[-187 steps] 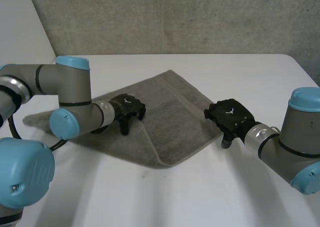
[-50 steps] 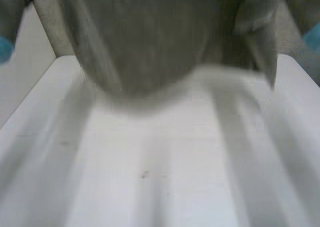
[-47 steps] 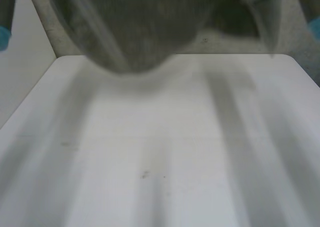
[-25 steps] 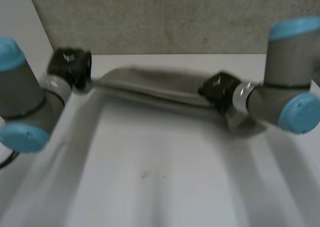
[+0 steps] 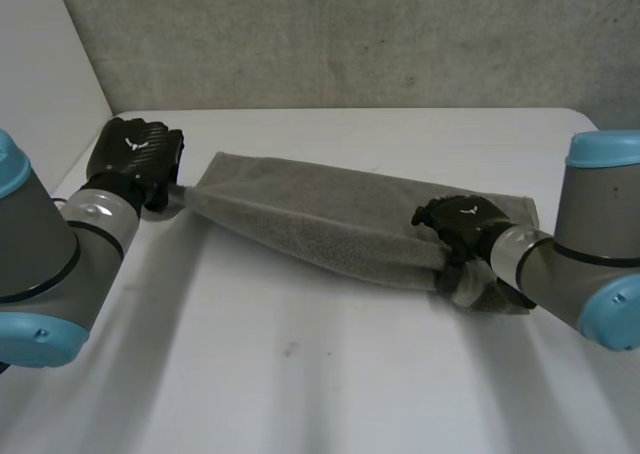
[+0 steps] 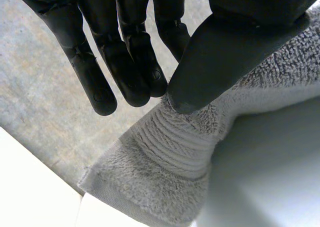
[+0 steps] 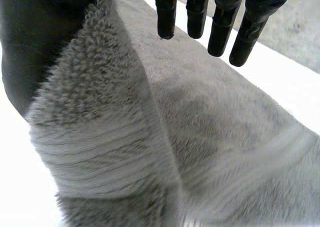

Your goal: Fold the towel.

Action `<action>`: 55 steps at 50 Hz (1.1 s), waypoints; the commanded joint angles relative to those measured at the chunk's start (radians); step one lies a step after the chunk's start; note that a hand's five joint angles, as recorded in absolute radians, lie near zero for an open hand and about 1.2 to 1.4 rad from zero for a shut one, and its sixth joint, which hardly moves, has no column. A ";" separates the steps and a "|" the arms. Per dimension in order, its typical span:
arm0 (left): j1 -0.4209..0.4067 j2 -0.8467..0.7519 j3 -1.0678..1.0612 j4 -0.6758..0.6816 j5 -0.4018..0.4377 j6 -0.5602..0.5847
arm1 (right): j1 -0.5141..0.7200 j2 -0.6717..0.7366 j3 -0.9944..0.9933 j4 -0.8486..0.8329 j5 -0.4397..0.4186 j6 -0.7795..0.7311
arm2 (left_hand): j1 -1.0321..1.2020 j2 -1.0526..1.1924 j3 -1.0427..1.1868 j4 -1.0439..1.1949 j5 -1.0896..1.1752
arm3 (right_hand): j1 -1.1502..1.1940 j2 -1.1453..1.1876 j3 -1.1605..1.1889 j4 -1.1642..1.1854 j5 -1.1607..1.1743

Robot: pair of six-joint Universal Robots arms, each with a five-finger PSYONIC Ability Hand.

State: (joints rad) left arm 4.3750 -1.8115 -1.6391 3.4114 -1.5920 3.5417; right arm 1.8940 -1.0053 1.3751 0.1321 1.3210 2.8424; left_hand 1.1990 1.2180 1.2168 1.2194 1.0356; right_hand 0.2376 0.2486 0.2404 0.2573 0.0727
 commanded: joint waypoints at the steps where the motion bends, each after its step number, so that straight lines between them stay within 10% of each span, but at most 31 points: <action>1: -0.025 0.040 -0.048 0.000 0.004 -0.021 | -0.055 -0.095 0.145 0.024 0.004 0.049 | 0.197 0.178 0.179 0.177 0.186 | -0.063 -0.074 -0.066 -0.083 -0.073; 55: -0.008 0.035 -0.105 0.002 0.007 -0.021 | -0.210 -0.373 0.585 -0.161 -0.080 -0.043 | 0.197 0.178 0.179 0.177 0.186 | 0.308 0.297 0.305 0.289 0.299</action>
State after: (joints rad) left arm 4.3659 -1.7764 -1.7418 3.4131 -1.5846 3.5204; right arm 1.6866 -1.3084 1.9592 -0.0284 1.2380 2.7995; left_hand 1.1990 1.2180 1.2168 1.2194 1.0356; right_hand 0.5610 0.5582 0.5738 0.5782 0.3869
